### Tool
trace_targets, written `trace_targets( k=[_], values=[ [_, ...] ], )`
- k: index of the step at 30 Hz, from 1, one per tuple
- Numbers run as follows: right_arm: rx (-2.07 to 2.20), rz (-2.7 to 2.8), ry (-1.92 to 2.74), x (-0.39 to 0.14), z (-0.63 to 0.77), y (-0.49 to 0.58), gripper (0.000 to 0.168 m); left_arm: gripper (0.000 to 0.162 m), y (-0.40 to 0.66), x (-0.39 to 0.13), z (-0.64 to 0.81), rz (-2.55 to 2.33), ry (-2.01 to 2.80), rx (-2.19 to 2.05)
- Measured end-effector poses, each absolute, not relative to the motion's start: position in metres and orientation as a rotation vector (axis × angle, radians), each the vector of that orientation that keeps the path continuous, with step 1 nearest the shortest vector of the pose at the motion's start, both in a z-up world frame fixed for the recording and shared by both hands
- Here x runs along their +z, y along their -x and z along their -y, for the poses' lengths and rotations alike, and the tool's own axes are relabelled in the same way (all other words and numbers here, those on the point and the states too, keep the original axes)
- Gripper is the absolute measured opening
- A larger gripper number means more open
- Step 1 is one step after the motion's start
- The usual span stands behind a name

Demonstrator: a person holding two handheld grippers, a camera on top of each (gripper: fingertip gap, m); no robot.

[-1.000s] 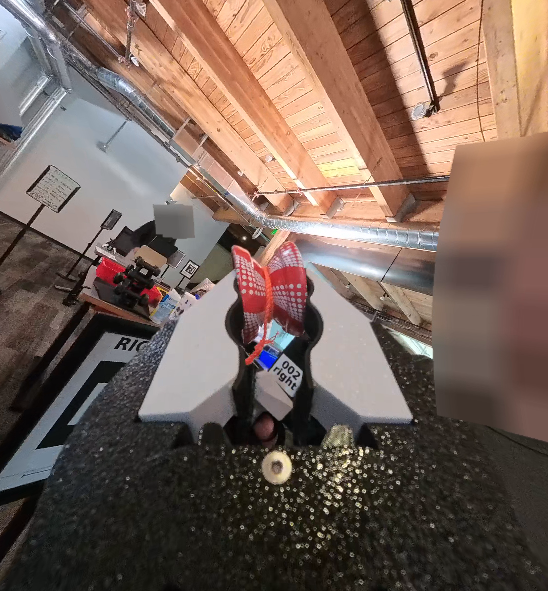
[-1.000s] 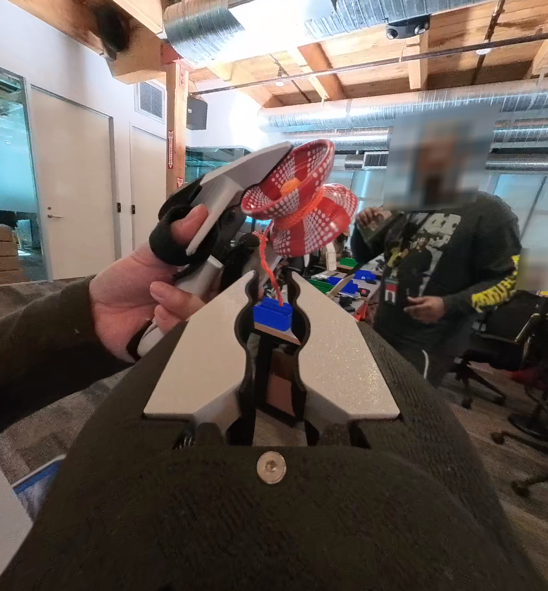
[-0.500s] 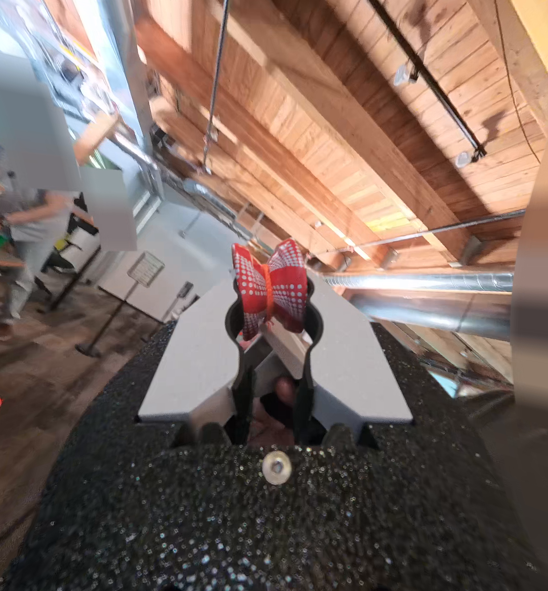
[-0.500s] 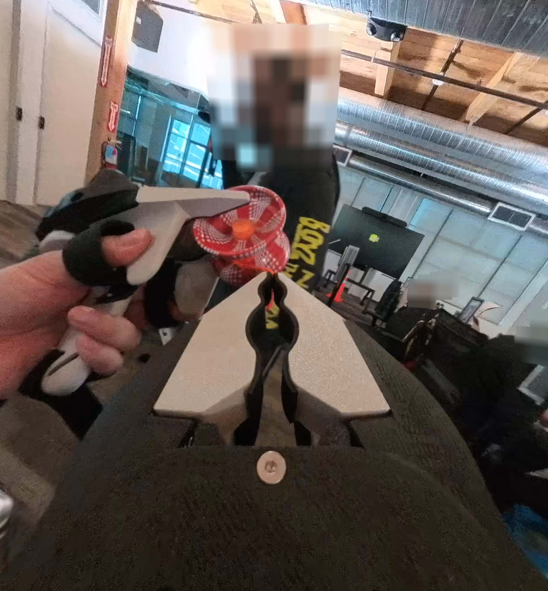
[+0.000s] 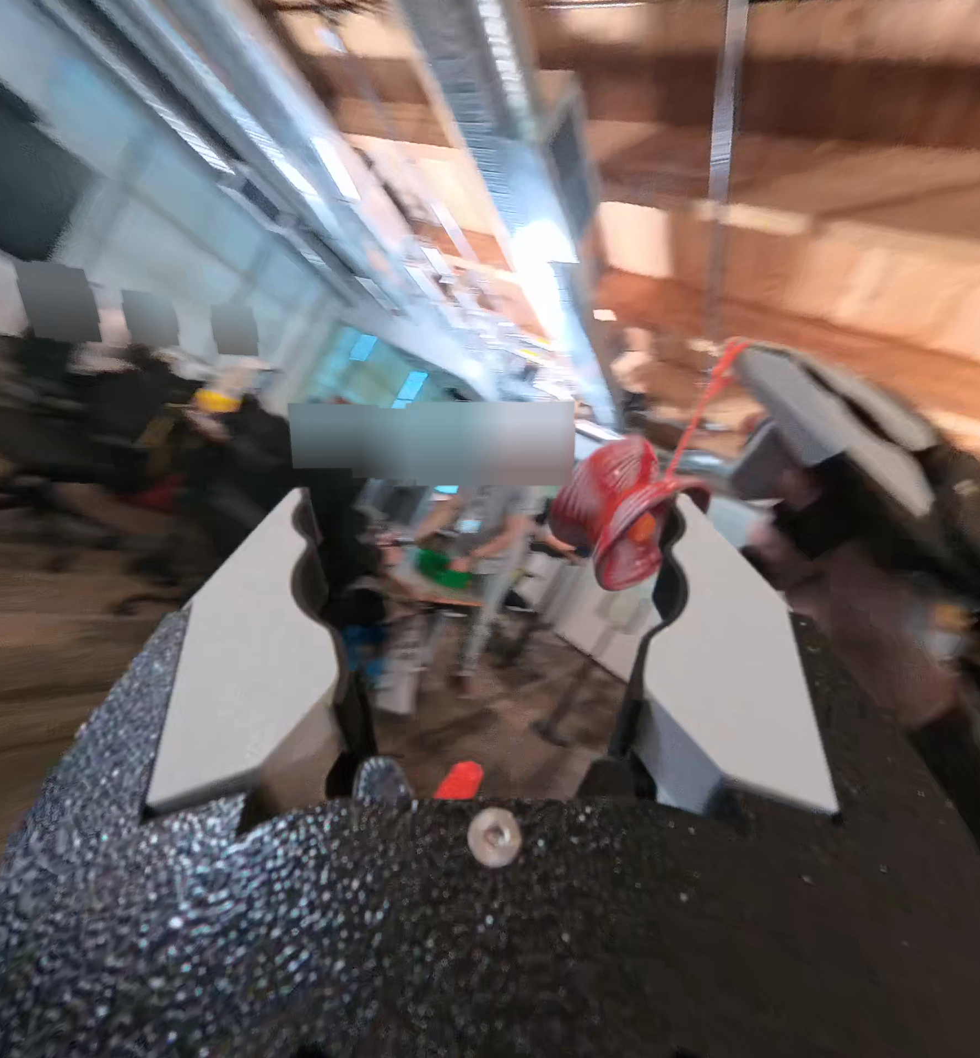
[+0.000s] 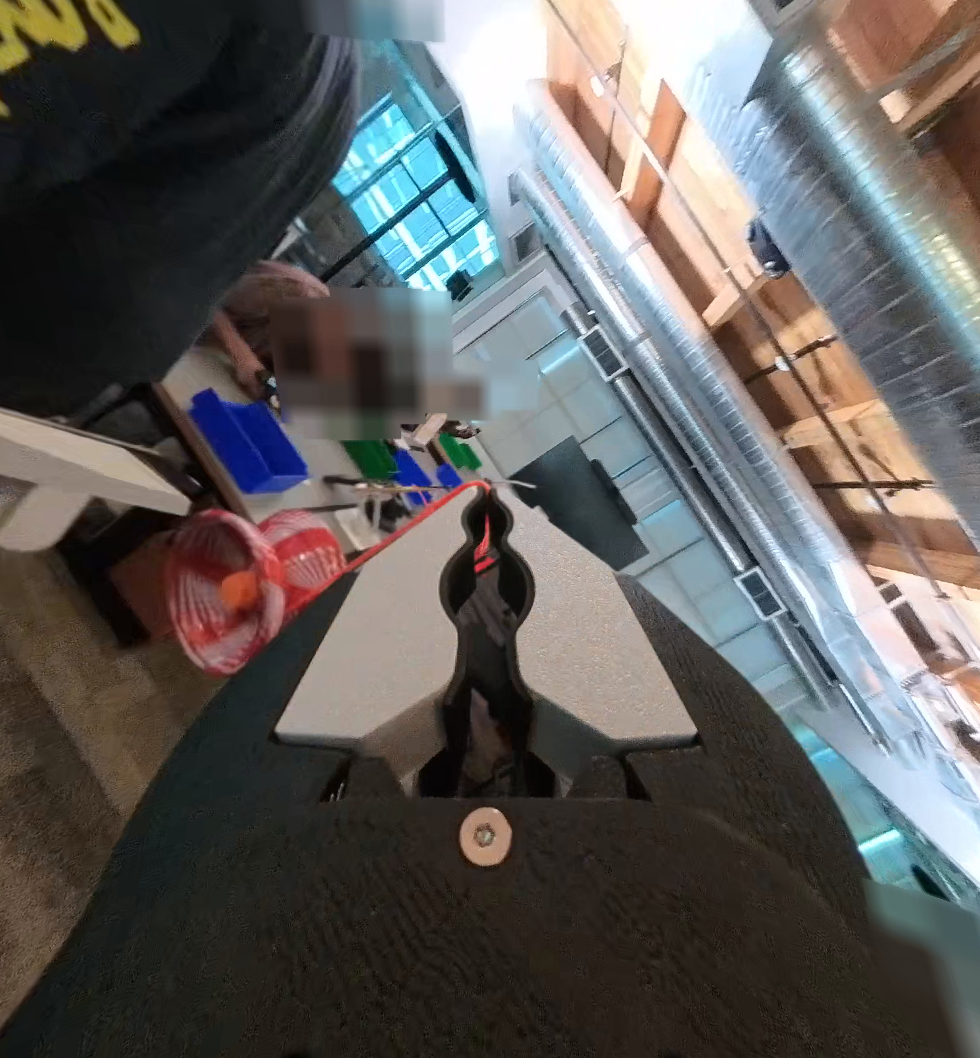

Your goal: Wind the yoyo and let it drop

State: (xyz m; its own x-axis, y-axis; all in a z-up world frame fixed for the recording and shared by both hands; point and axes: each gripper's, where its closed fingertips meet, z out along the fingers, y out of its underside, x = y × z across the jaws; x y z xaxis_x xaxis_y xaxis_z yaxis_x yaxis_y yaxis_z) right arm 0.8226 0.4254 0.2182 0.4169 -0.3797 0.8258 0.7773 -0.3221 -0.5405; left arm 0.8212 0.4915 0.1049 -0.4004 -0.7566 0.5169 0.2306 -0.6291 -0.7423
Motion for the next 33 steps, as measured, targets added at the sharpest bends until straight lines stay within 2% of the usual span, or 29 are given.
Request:
trace_targets(
  k=[4,8,12,14,15,16,17,20,22,24,26,33],
  values=[
    [-1.028,0.432,1.670,0.124,-0.447,-0.822,0.000,0.117,-0.764,-0.041,-0.576,-0.617,1.464,-1.656],
    [-0.769,0.430,1.873,-0.008,-0.465,-0.810,0.000,0.115,-0.700,-0.186,-0.608,-0.742,1.718,-1.242],
    [-0.652,0.446,2.096,-0.142,-0.475,-0.815,0.000,0.113,-0.660,-0.263,-0.600,-0.974,1.807,-0.942],
    [-0.674,0.428,2.125,-0.160,-0.480,-0.832,0.000,0.110,-0.652,-0.278,-0.595,-1.059,1.793,-0.856],
    [-0.720,0.415,2.091,-0.143,-0.485,-0.842,0.000,0.109,-0.650,-0.285,-0.592,-1.097,1.785,-0.818],
    [-0.812,0.405,2.003,-0.104,-0.490,-0.856,0.000,0.108,-0.648,-0.290,-0.592,-1.129,1.776,-0.778],
    [-0.947,0.387,1.871,-0.046,-0.493,-0.871,0.000,0.107,-0.646,-0.295,-0.592,-1.159,1.764,-0.734],
    [-1.351,0.321,1.354,0.171,-0.461,-0.882,0.000,0.102,-0.637,-0.299,-0.604,-1.234,1.671,-0.515],
    [-1.456,0.324,1.171,0.257,-0.440,-0.868,0.000,0.098,-0.634,-0.294,-0.613,-1.247,1.572,-0.361],
    [-1.477,0.380,1.157,0.290,-0.439,-0.859,0.000,0.098,-0.638,-0.297,-0.614,-1.269,1.546,-0.331],
    [-1.458,0.445,1.193,0.295,-0.442,-0.851,0.000,0.098,-0.641,-0.303,-0.613,-1.280,1.561,-0.349],
    [-1.493,0.556,1.358,0.254,-0.449,-0.856,0.000,0.104,-0.643,-0.321,-0.608,-1.302,1.570,-0.441]
  ],
)
